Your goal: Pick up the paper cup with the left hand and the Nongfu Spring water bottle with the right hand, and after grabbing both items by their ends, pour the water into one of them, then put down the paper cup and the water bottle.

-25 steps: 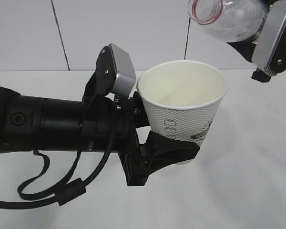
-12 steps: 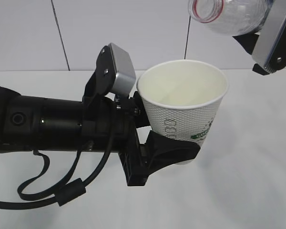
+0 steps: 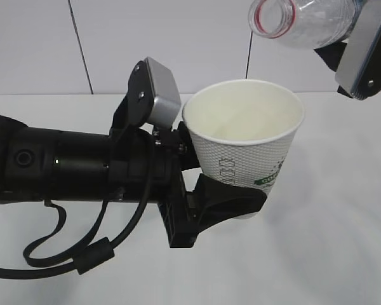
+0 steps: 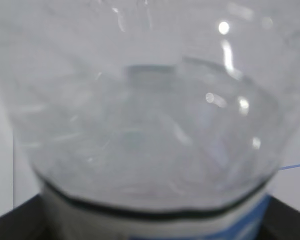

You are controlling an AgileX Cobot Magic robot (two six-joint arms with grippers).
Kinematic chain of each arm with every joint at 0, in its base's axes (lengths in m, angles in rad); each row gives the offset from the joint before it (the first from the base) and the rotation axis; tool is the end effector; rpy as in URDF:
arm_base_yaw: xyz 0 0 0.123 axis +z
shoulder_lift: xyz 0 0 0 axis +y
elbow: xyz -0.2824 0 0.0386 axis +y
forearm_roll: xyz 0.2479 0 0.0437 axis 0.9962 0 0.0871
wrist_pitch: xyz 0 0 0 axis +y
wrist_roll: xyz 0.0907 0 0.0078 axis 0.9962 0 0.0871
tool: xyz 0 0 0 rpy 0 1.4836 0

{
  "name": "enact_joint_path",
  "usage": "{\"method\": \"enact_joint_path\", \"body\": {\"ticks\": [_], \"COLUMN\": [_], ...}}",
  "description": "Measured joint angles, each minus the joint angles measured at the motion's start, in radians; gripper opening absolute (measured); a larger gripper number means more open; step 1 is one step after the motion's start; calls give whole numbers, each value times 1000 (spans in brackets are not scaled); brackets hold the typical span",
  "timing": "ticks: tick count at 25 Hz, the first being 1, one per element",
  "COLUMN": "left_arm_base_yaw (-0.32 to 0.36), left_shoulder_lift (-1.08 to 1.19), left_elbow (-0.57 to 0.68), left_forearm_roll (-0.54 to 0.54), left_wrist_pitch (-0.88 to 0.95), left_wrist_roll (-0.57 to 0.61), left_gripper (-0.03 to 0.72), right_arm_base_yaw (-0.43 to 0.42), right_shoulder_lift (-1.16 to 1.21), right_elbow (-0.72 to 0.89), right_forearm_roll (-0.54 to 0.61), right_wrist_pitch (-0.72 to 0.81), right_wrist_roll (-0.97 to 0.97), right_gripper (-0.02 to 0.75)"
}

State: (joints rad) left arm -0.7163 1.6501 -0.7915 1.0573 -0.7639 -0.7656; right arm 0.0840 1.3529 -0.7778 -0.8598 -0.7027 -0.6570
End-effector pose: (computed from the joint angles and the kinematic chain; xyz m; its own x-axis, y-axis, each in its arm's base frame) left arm 0.2089 -0.2545 0.2186 -0.1079 0.2439 -0.9638 0.9789 0.1953 -0.0602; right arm 0.2831 0.0685 0.3102 0.5543 -0.8128 -0.1794 -0.0886 0.1567 -0.9837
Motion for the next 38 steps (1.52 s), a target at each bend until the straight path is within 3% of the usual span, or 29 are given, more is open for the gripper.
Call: {"method": "enact_joint_path", "body": {"ticks": [38], "left_arm_base_yaw": [0], "left_shoulder_lift": [0], "left_elbow": [0], "left_forearm_roll": [0], "left_wrist_pitch": [-4], "left_wrist_roll": [0], "left_gripper": [524], "right_arm_base_yaw": [0], "right_shoulder_lift": [0], "right_elbow": [0], "right_forearm_roll": [0], "right_wrist_pitch": [-15], "right_wrist_roll": [-79], "right_gripper": [494]}}
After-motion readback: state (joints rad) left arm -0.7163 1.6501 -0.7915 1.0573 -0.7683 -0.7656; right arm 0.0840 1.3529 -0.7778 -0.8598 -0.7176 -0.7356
